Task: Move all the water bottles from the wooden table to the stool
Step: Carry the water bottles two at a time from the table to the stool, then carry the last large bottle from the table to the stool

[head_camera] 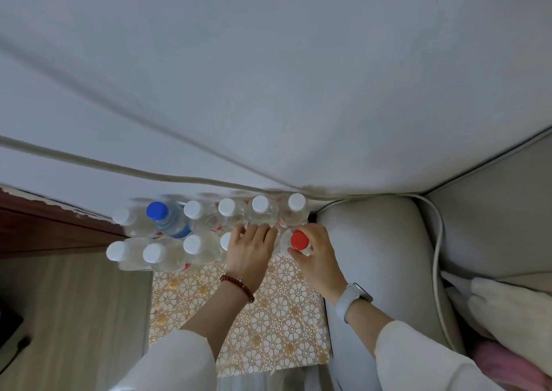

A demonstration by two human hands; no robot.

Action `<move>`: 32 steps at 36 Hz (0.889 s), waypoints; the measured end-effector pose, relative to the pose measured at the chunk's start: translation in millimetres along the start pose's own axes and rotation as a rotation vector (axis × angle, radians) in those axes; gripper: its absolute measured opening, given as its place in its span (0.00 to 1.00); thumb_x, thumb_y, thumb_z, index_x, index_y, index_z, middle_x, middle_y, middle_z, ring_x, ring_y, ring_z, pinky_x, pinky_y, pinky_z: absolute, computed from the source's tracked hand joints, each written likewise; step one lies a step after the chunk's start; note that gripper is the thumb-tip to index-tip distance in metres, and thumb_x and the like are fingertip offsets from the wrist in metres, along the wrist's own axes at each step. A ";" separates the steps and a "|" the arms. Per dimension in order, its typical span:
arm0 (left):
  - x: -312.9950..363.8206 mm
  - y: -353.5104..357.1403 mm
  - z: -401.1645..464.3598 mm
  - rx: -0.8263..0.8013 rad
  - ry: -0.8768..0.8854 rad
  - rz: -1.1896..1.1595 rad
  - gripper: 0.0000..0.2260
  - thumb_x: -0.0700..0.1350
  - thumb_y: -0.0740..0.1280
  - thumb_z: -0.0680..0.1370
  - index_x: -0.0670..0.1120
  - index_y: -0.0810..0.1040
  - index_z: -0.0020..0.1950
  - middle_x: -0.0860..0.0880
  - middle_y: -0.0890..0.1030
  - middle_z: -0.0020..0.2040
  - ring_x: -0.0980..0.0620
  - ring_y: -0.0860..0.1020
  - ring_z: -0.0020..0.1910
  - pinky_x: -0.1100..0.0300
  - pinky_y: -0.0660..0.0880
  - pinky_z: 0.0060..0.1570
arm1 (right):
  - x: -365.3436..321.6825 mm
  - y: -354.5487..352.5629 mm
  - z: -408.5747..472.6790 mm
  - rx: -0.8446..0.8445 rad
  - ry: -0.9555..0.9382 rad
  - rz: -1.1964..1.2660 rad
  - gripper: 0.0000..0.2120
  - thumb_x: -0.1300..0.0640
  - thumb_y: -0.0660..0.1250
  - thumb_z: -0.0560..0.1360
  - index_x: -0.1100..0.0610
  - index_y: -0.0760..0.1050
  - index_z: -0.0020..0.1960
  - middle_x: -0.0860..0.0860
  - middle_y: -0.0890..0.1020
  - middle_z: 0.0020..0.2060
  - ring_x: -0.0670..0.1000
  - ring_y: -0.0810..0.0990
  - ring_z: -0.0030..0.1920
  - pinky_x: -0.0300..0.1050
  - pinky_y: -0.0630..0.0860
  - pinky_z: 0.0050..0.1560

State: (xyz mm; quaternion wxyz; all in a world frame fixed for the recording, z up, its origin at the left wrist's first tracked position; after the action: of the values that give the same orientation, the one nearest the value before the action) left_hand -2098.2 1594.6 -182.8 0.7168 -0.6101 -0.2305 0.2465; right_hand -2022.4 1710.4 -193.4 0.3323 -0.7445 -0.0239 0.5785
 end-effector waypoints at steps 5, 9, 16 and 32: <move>-0.6 1.5 -3.8 -0.042 -0.001 0.060 0.12 0.37 0.72 0.64 0.47 0.79 0.45 0.52 0.80 0.39 0.50 0.77 0.37 0.55 0.75 0.43 | 3.9 4.1 3.1 -0.039 0.081 -0.003 0.19 0.62 0.70 0.70 0.60 0.68 0.58 0.50 0.68 0.54 0.45 0.69 0.53 0.18 0.61 0.50; 0.9 -9.2 -5.1 -0.121 -0.055 0.032 0.19 0.45 0.76 0.62 0.48 0.79 0.52 0.51 0.82 0.50 0.49 0.79 0.50 0.50 0.75 0.52 | 3.9 0.3 -4.1 -0.093 0.148 -0.033 0.27 0.58 0.71 0.70 0.57 0.63 0.64 0.51 0.67 0.60 0.48 0.69 0.60 0.25 0.63 0.55; -7.0 -60.3 -29.2 -0.058 -0.387 -0.290 0.19 0.46 0.71 0.70 0.46 0.75 0.60 0.45 0.78 0.59 0.43 0.74 0.61 0.41 0.65 0.62 | -42.8 -23.0 -26.4 0.040 0.086 -0.039 0.21 0.60 0.67 0.73 0.59 0.66 0.64 0.54 0.70 0.60 0.49 0.69 0.60 0.35 0.64 0.59; -149.1 -267.5 -363.1 0.341 -1.042 -0.335 0.12 0.49 0.63 0.75 0.48 0.76 0.57 0.48 0.78 0.57 0.45 0.74 0.56 0.51 0.72 0.55 | -318.6 153.2 -204.4 -0.569 -0.377 -0.107 0.09 0.55 0.59 0.77 0.55 0.75 0.54 0.51 0.81 0.48 0.53 0.79 0.51 0.49 0.75 0.54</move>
State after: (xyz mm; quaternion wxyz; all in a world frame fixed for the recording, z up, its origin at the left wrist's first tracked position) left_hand -1964.8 1187.7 22.9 0.6263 -0.2389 -0.6037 0.4316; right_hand -2001.5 1361.9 18.4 0.1310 -0.6849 -0.2844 0.6579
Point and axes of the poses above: each hand's wrist, its own z-axis towards the middle knuckle, its own y-axis out of the palm, x = y × z, the point moved 3 cm from there along z, towards the middle knuckle
